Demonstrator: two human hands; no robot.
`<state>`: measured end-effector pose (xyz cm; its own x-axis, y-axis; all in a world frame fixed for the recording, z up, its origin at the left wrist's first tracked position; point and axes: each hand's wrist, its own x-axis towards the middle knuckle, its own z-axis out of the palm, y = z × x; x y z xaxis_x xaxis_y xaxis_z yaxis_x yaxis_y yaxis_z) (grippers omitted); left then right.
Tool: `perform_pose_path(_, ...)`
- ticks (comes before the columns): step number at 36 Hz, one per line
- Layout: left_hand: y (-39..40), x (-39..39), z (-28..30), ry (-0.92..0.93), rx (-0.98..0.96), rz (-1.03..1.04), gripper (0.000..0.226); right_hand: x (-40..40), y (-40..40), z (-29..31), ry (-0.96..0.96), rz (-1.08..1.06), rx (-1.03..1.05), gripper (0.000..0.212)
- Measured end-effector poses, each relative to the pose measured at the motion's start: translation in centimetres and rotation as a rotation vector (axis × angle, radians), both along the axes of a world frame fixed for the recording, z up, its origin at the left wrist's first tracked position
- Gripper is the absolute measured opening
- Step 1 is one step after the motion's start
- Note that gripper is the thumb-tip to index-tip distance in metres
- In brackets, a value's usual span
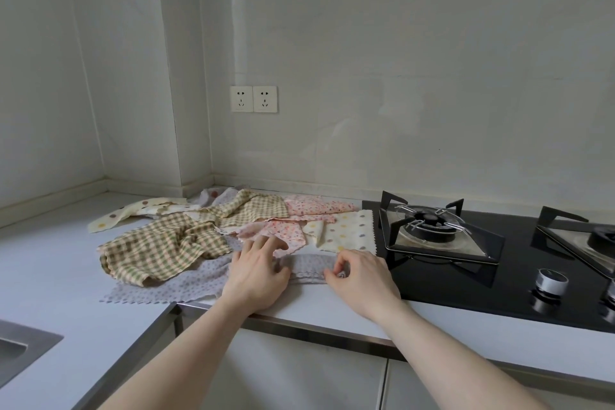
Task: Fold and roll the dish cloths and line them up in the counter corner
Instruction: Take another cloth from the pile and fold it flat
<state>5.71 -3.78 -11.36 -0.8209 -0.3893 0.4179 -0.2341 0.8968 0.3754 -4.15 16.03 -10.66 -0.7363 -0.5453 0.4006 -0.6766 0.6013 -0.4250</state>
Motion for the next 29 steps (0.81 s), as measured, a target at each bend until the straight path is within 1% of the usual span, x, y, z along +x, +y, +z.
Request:
perform_pose_path(4,0.2,0.2,0.2,-0.05,0.061,-0.033,0.052,0.1,-0.1,0.1,-0.002,-0.003,0.011,0.029)
perform_pose_path(7,0.2,0.0,0.2,-0.095,0.021,-0.014,0.058,0.0,-0.2,0.0,0.006,-0.006,0.024,0.029)
perform_pose_path(9,0.2,-0.1,0.1,-0.139,-0.031,-0.001,0.056,0.0,-0.2,0.0,0.005,0.0,0.034,0.029)
perform_pose_path(11,0.2,-0.2,0.1,-0.156,-0.036,0.005,0.052,-0.1,-0.2,0.0,0.006,0.011,0.048,0.028)
perform_pose_path(15,0.1,0.0,0.3,-0.146,0.032,-0.04,0.026,-0.4,-0.3,-0.3,0.021,0.016,0.073,0.029)
perform_pose_path(16,0.1,0.1,0.3,-0.147,0.054,-0.053,0.023,-0.6,-0.3,-0.5,0.027,0.017,0.078,0.029)
perform_pose_path(20,0.0,0.2,0.3,-0.129,0.103,-0.091,0.029,-1.0,-0.5,-0.9,0.055,0.045,0.058,0.028)
perform_pose_path(25,-0.2,0.1,0.4,-0.108,0.147,-0.13,0.04,-1.1,-0.3,-1.4,0.074,0.117,-0.018,0.027)
perform_pose_path(27,-0.2,0.1,0.3,-0.089,0.177,-0.129,0.034,-1.0,-0.2,-1.3,0.055,0.141,-0.053,0.029)
perform_pose_path(29,-0.3,0.0,0.2,-0.056,0.202,-0.127,0.021,-0.8,-0.2,-1.0,0.004,0.139,-0.09,0.029)
